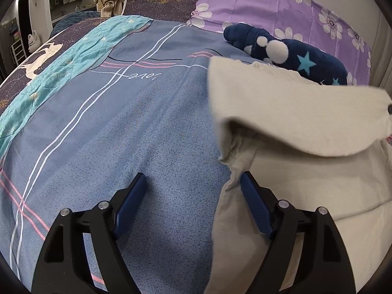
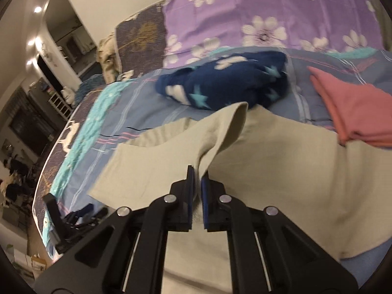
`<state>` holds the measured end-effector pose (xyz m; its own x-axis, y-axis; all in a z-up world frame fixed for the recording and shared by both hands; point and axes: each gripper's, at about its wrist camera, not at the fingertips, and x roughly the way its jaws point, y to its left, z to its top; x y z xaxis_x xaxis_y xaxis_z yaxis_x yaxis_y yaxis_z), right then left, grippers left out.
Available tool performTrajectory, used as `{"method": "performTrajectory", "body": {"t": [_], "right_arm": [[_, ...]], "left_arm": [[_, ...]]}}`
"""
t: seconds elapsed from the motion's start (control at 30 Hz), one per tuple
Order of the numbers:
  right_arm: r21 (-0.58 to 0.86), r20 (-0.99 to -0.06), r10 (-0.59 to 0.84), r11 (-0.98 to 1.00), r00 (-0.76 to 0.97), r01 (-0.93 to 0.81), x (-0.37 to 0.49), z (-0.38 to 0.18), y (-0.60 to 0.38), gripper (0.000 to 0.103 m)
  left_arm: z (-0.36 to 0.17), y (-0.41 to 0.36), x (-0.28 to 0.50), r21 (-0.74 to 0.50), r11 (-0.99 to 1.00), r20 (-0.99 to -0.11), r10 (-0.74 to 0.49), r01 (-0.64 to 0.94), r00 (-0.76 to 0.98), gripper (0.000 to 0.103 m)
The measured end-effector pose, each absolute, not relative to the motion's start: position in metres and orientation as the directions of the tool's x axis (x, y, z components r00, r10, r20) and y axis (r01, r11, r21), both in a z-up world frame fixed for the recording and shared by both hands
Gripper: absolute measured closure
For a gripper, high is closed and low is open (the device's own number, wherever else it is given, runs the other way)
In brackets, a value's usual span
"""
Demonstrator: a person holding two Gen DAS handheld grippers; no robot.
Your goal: Fold small clothes
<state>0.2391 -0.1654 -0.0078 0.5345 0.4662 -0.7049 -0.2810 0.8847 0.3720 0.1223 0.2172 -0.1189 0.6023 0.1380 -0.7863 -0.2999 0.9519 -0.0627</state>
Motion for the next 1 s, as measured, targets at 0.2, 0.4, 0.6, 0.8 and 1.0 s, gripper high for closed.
{"method": "performTrajectory", "body": {"t": [0.2,0.4,0.6,0.8,1.0], "right_arm": [[0.413,-0.716,0.453,0.888,0.530,-0.201,0.238,-0.035,-0.210,0.098],[0.411,-0.687,0.455,0.887,0.567,-0.213,0.231,-0.023,-0.218,0.098],[0.331,-0.753,0.379,0.925,0.537,-0.188,0.235,-0.040,-0.224,0.096],[0.258,-0.785,0.278,0.959,0.554,-0.117,0.228,-0.050,-0.242,0.088],[0.249,-0.764,0.361,0.930,0.535,-0.272,0.214,-0.034,-0.214,0.088]], "left_arm": [[-0.118,0.216,0.124,-0.044,0.953,-0.786,0.152,-0.300,0.599,0.022],[-0.118,0.216,0.124,-0.036,0.953,-0.786,0.158,-0.300,0.598,0.022],[-0.118,0.216,0.124,-0.036,0.953,-0.785,0.160,-0.301,0.598,0.021],[-0.104,0.218,0.115,-0.049,0.951,-0.757,0.165,-0.307,0.632,0.033],[-0.055,0.212,0.121,-0.192,0.959,-0.660,0.031,-0.208,0.751,0.072]]}}
